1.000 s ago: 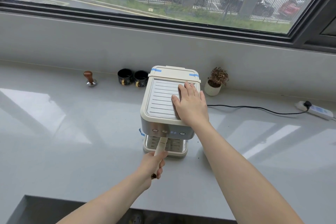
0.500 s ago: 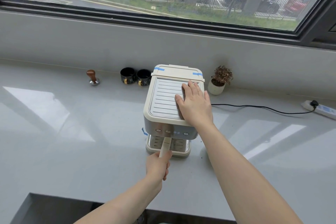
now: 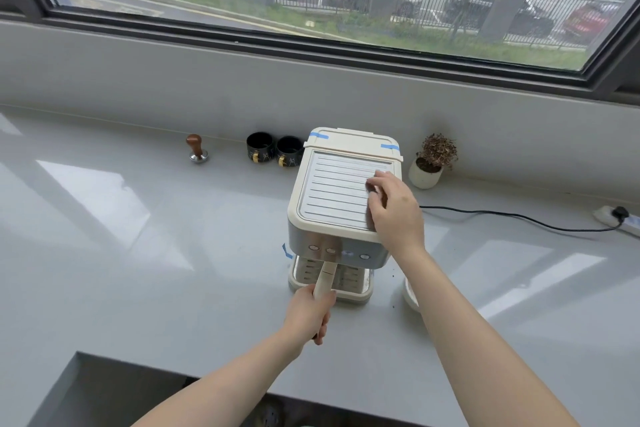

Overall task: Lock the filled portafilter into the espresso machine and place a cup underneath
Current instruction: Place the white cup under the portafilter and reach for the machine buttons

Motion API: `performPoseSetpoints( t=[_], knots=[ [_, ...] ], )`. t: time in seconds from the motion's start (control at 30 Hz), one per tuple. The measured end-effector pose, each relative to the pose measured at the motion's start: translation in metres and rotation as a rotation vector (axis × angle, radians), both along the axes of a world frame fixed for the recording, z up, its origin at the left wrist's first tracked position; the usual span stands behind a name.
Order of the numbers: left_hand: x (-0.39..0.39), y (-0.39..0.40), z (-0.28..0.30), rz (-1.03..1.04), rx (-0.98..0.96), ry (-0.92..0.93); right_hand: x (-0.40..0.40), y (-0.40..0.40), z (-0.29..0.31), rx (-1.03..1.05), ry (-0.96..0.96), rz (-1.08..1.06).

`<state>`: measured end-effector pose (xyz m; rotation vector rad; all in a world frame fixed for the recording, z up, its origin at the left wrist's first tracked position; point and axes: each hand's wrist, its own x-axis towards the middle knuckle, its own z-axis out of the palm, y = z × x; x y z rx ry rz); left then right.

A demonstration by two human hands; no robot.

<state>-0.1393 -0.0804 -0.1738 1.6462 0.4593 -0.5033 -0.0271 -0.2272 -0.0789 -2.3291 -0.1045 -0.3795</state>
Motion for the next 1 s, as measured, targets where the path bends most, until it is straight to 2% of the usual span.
performPoseSetpoints(
  t=[0.07, 0.3, 0.4, 0.47, 0.53, 0.6, 0.7, 0.83, 1.0],
  knots=[
    [0.000, 0.001, 0.001, -0.006, -0.003, -0.002, -0.013, -0.012, -0.009, 0.169, 0.028, 0.087],
    [0.001, 0.003, -0.001, -0.049, 0.014, -0.018, -0.044, -0.050, -0.029, 0.190, 0.045, 0.147],
    [0.000, 0.004, 0.000, -0.100, 0.051, -0.032, -0.056, -0.074, -0.058, 0.095, 0.043, -0.100],
    [-0.001, 0.004, 0.000, -0.124, 0.074, -0.050, -0.067, -0.097, -0.087, 0.073, 0.189, -0.355],
    [-0.002, 0.004, 0.000, -0.127, 0.086, -0.062, -0.078, -0.116, -0.115, 0.084, 0.437, -0.509],
    [-0.002, 0.003, 0.000, -0.126, 0.107, -0.063, -0.088, -0.125, -0.133, 0.164, 0.605, -0.515],
    [-0.002, 0.002, -0.001, -0.112, 0.121, -0.063, -0.096, -0.125, -0.148, 0.344, 0.719, -0.522],
    [-0.002, 0.000, -0.002, -0.103, 0.120, -0.064, -0.092, -0.131, -0.162, 0.437, 0.790, -0.594],
    [-0.003, 0.001, 0.000, -0.094, 0.062, -0.056, -0.095, -0.127, -0.161, 0.535, 0.791, -0.618]
  ],
)
